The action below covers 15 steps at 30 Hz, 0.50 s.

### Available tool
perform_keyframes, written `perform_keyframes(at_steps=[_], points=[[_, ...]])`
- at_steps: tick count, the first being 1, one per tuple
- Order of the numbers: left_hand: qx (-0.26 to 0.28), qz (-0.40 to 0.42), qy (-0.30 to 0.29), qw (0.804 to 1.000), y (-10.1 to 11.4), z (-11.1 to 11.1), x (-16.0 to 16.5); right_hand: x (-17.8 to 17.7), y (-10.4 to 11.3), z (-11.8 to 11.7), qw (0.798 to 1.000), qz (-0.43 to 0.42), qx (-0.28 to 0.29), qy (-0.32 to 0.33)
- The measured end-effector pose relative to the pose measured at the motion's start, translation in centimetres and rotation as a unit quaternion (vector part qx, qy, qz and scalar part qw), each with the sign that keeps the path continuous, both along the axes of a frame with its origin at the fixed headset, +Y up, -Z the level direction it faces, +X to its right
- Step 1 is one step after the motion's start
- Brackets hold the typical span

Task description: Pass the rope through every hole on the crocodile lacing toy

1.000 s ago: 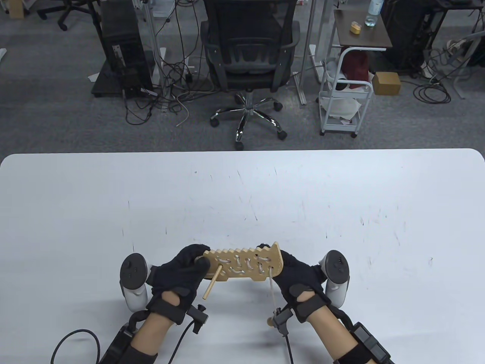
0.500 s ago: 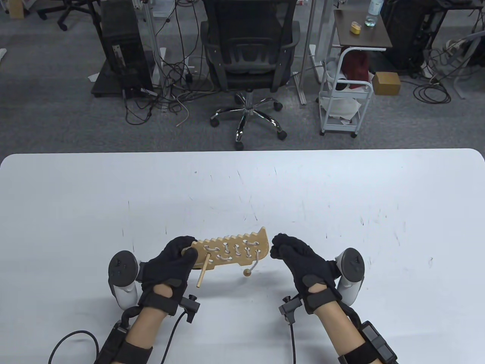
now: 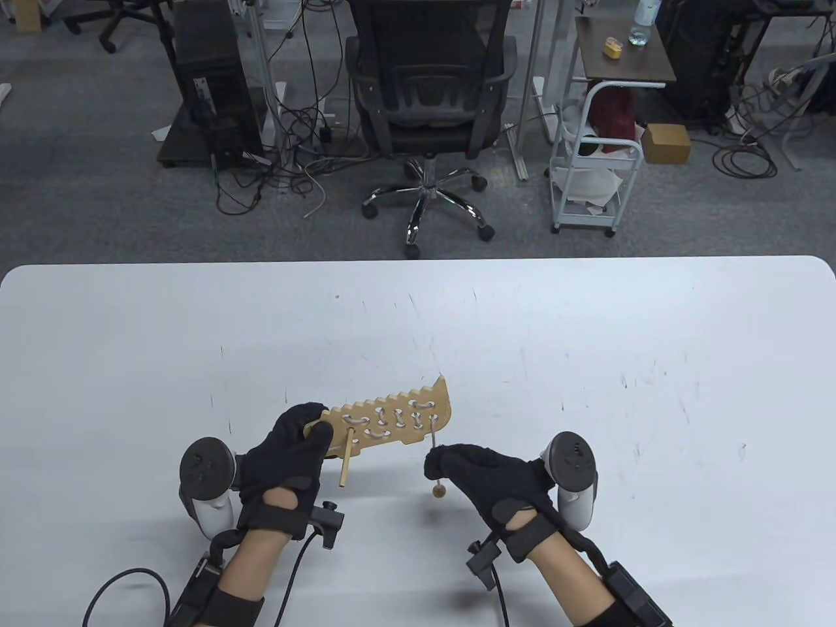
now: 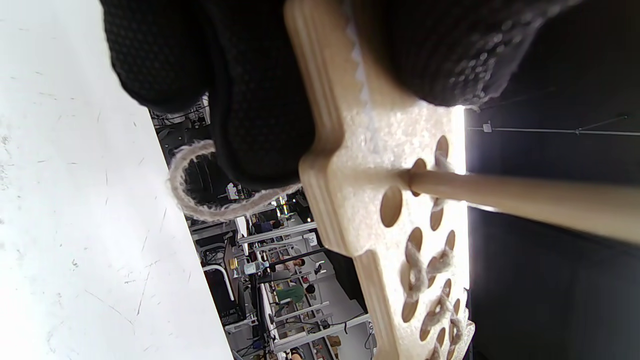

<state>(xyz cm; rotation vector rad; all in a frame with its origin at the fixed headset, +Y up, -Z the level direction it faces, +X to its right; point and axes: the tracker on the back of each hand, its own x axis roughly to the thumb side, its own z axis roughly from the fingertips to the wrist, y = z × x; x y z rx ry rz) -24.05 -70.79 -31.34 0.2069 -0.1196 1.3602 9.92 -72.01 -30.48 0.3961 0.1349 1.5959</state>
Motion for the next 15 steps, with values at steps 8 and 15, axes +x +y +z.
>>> perform_keyframes(at_steps=[8,15], points=[[0.018,-0.024,-0.016,0.999,0.5,0.9,1.7,-2.7,-0.7,1.5,0.998,0.030,-0.013,0.051],[0.027,-0.048,-0.043,0.998,0.8,2.1,3.8,-3.4,-1.3,2.0,0.997,0.041,-0.024,0.055]])
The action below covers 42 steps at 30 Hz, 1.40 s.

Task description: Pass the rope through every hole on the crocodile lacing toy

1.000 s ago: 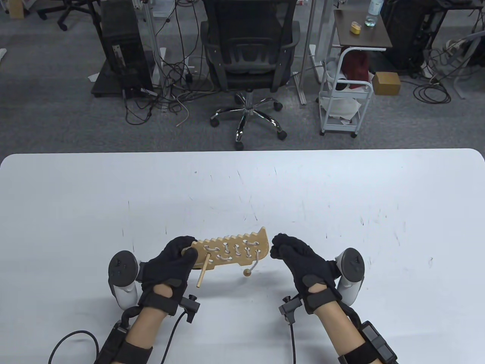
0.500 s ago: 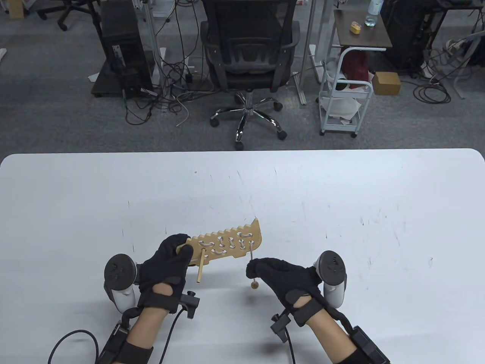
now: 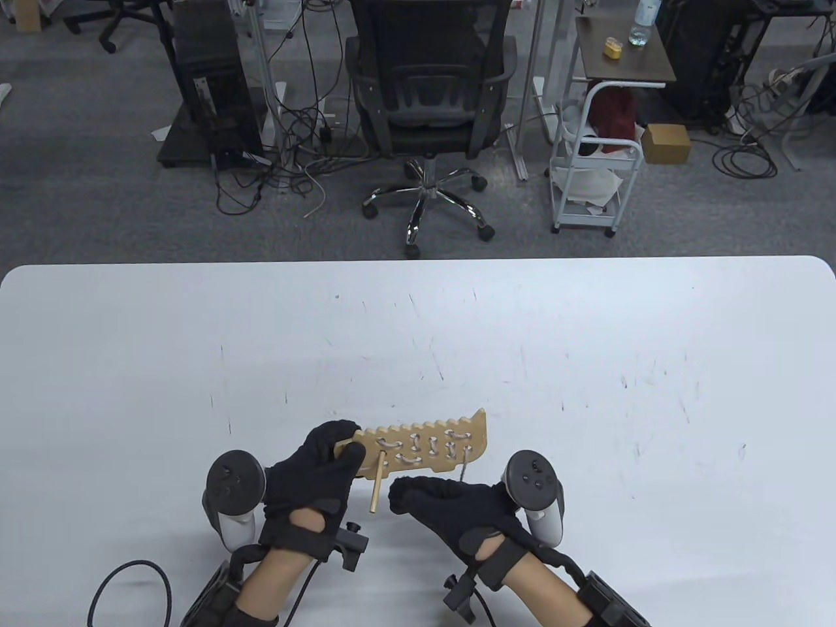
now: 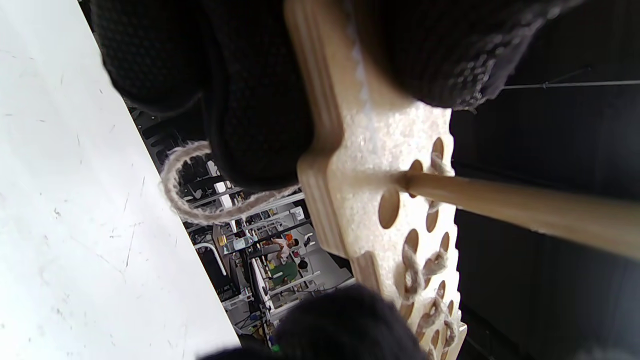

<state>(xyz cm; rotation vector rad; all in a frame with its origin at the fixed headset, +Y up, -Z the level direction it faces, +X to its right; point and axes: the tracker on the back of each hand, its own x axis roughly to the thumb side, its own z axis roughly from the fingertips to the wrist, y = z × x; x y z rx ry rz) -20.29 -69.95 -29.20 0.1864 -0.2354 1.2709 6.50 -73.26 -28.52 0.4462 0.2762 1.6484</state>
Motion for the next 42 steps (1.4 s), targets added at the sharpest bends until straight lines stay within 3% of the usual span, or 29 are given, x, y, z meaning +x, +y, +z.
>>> perform_keyframes(at_steps=[15,24,33,42], points=[[0.069,-0.121,0.020,0.990,1.2,1.8,2.0,-0.3,-0.9,0.0,0.999,0.002,-0.053,0.003],[0.086,-0.150,0.034,0.984,1.3,1.8,1.9,-0.4,-1.0,0.0,0.998,0.002,-0.067,0.010],[0.052,-0.123,0.049,0.990,0.7,0.7,0.6,0.0,-0.7,-0.4,0.999,0.000,-0.052,0.006],[0.013,-0.103,0.069,0.992,-0.3,-0.6,-1.1,1.0,0.4,-0.8,1.000,0.018,-0.003,-0.015]])
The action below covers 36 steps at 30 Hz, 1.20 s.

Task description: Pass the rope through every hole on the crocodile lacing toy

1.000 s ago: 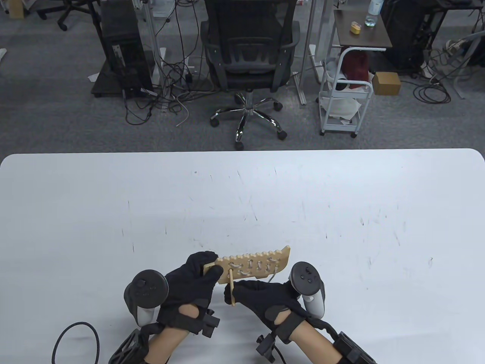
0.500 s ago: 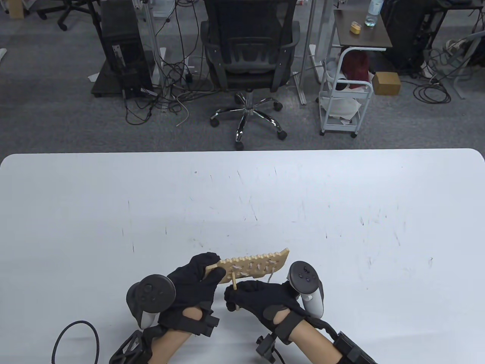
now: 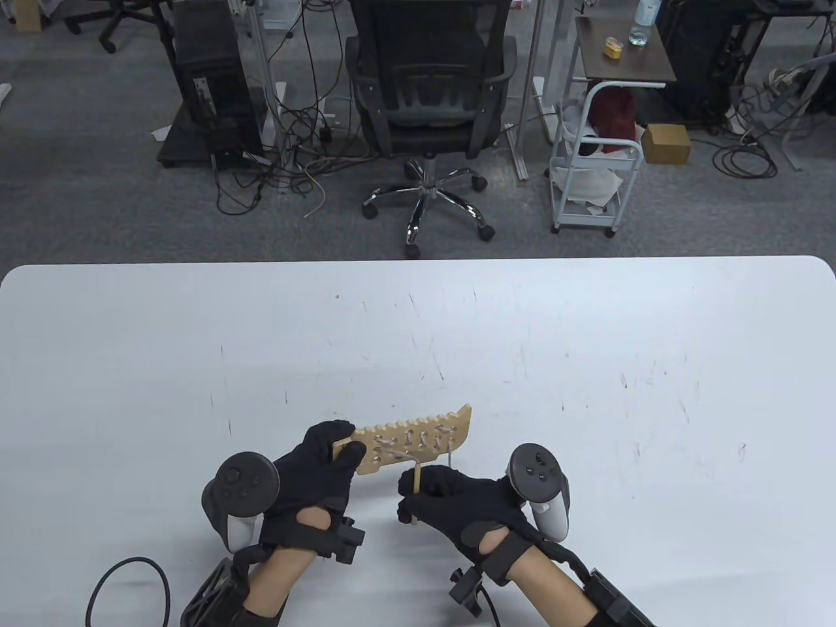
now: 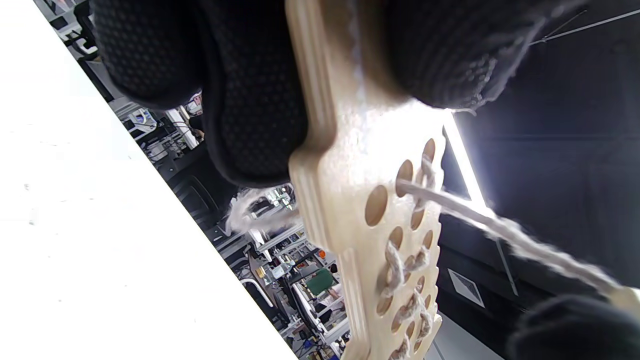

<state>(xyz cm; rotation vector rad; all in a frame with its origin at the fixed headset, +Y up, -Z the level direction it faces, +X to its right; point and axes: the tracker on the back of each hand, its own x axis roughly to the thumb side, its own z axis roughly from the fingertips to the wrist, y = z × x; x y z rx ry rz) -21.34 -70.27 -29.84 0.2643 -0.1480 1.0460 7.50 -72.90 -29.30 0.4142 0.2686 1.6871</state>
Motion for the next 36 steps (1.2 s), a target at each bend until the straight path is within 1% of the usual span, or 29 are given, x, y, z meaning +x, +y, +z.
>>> perform_keyframes(at_steps=[4,9,15,21,29,33,36], points=[[-0.005,-0.010,0.012,1.000,-0.3,-0.4,-0.5,0.5,0.3,-0.2,1.000,-0.005,0.014,-0.018],[-0.015,-0.008,0.023,1.000,-0.7,-0.9,-1.2,1.3,0.6,-0.4,0.999,-0.020,0.017,-0.036],[-0.027,-0.006,0.040,0.999,-1.2,-1.5,-2.2,2.1,1.3,-0.8,0.998,0.000,0.048,-0.047],[-0.041,0.000,0.056,0.998,-1.6,-2.1,-3.1,3.3,2.1,-1.2,0.993,0.006,0.078,-0.084],[-0.056,0.009,0.079,0.995,-2.1,-2.7,-4.5,5.6,2.5,-2.0,0.987,-0.019,0.081,-0.134],[-0.061,0.015,0.078,0.995,-2.3,-2.8,-4.6,6.0,2.4,-2.2,0.985,-0.003,0.092,-0.146],[-0.063,0.015,0.078,0.995,-2.2,-2.7,-4.5,6.0,2.5,-2.1,0.984,-0.012,0.091,-0.150]])
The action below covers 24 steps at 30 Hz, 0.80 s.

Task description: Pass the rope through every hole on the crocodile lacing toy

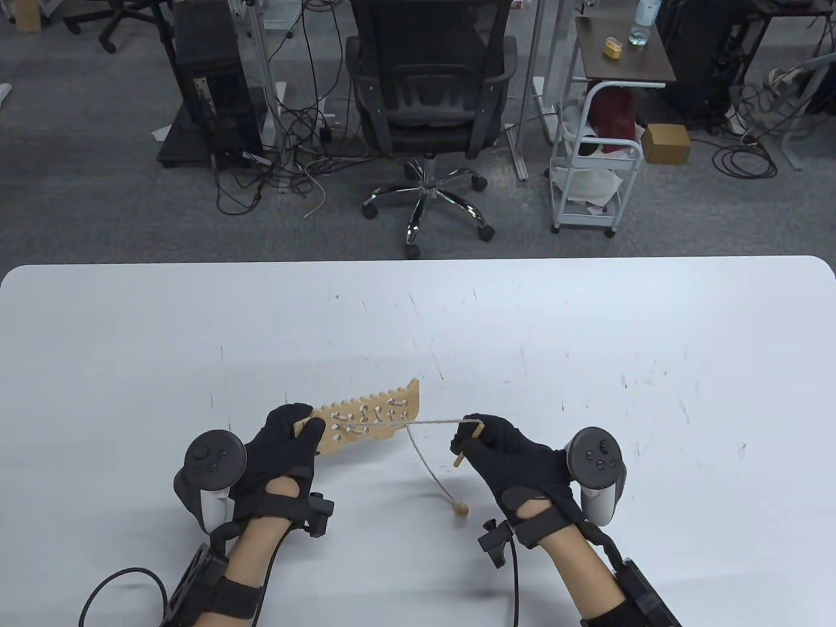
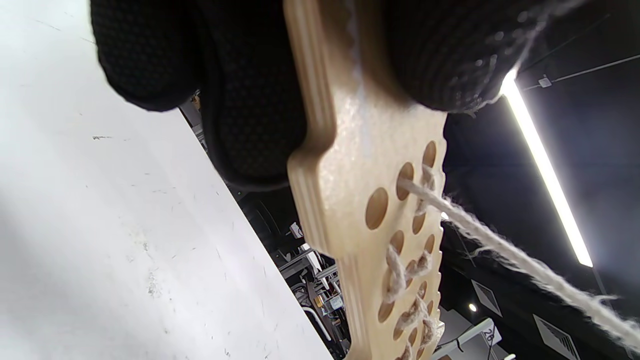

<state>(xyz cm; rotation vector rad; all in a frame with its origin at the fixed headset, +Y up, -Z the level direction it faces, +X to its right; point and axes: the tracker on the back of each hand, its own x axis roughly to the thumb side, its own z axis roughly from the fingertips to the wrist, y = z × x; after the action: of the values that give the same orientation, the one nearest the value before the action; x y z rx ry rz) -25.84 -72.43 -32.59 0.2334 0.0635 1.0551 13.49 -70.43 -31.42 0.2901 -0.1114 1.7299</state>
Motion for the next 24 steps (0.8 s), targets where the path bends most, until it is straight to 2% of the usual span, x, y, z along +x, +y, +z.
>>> perform_keyframes(at_steps=[6,10,14,24], points=[[-0.002,0.010,-0.010,1.000,0.0,0.1,0.4,0.0,0.4,0.1,1.000,0.003,0.014,-0.004],[-0.001,0.010,-0.023,1.000,0.2,0.3,1.0,-0.3,0.8,0.3,0.999,0.033,0.031,-0.001],[-0.016,0.029,-0.046,0.998,0.0,0.5,1.9,-0.8,1.2,0.7,0.997,0.061,0.056,0.002],[-0.041,0.045,-0.098,0.993,-0.2,1.3,4.2,-2.1,2.0,1.8,0.992,0.064,0.108,0.015]])
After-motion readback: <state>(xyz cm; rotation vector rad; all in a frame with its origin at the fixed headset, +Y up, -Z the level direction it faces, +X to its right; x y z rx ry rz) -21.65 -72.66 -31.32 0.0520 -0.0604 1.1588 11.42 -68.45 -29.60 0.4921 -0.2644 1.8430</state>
